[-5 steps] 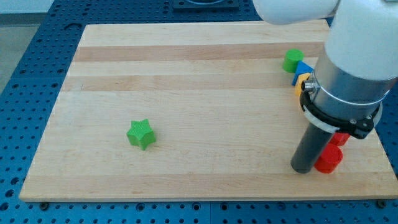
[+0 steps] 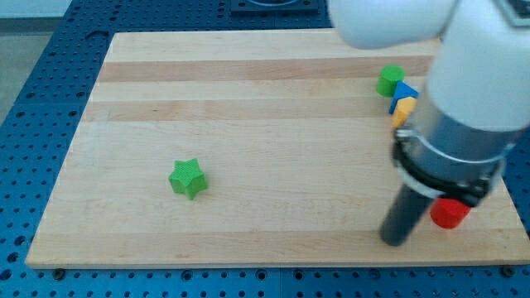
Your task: Nudge the green star up a bit
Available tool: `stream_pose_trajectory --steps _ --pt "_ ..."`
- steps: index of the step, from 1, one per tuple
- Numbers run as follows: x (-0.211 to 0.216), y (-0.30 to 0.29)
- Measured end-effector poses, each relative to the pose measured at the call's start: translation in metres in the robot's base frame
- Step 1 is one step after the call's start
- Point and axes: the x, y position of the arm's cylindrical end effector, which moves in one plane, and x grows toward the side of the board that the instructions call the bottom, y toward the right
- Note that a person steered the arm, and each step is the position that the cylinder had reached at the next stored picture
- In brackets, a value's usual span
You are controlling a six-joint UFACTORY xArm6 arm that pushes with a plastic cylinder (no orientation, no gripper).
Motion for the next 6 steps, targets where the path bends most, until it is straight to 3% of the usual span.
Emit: stream_pose_trajectory --steps 3,4,5,6 --pt "-0.014 -0.195" --pt "-0.047 -0.255" --pt "-0.081 -0.301" --pt "-0.079 -0.319"
